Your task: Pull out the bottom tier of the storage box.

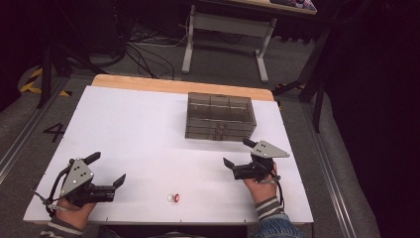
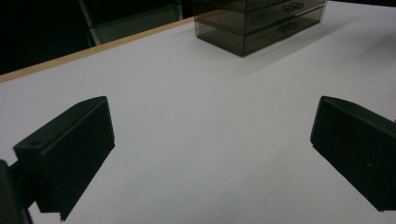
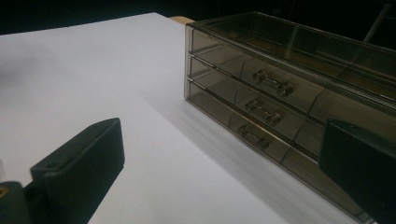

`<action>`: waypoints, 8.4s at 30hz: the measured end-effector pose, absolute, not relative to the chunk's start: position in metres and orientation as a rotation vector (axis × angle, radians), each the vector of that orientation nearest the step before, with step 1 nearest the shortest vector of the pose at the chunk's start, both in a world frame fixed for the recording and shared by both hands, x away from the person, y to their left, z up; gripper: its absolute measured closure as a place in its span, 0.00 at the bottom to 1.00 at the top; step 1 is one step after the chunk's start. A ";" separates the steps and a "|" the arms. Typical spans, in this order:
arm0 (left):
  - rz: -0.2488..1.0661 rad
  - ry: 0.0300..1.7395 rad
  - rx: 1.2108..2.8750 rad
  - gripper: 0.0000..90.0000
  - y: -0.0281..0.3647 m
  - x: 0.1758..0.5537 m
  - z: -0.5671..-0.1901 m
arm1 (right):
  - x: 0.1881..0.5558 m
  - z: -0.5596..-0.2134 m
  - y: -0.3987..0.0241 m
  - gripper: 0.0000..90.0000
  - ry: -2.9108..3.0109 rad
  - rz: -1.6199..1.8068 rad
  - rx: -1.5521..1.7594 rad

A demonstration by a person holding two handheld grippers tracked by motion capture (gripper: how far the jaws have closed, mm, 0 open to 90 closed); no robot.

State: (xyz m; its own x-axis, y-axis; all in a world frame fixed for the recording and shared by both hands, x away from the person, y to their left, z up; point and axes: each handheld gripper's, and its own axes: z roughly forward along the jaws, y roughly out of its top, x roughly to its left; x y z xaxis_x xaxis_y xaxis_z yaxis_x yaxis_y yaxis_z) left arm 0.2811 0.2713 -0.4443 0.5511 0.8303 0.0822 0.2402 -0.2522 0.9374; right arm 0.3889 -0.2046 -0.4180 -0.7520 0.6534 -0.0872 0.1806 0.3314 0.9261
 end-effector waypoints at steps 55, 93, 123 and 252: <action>0.734 0.893 1.780 0.00 0.272 0.280 -0.445 | 0.389 -0.405 -0.177 0.12 2.185 1.309 0.548; 0.733 0.892 1.782 0.00 0.271 0.282 -0.445 | 0.384 -0.403 -0.156 0.27 2.190 0.884 0.254; 0.737 0.891 1.778 0.00 0.272 0.282 -0.445 | 0.390 -0.439 -0.140 0.55 2.042 0.500 0.098; 0.726 0.884 1.791 0.01 0.270 0.283 -0.445 | 0.417 -0.506 -0.113 0.88 1.845 -0.022 -0.090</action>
State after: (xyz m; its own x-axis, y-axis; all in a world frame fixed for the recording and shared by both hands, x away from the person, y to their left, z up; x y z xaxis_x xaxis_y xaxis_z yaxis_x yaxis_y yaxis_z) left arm 0.2828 0.2703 -0.4451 0.5580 0.8254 0.0859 0.2444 -0.2624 0.9335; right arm 0.4168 -0.1125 -0.5062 -0.2699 -0.0736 -0.9601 -0.0503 0.9968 -0.0623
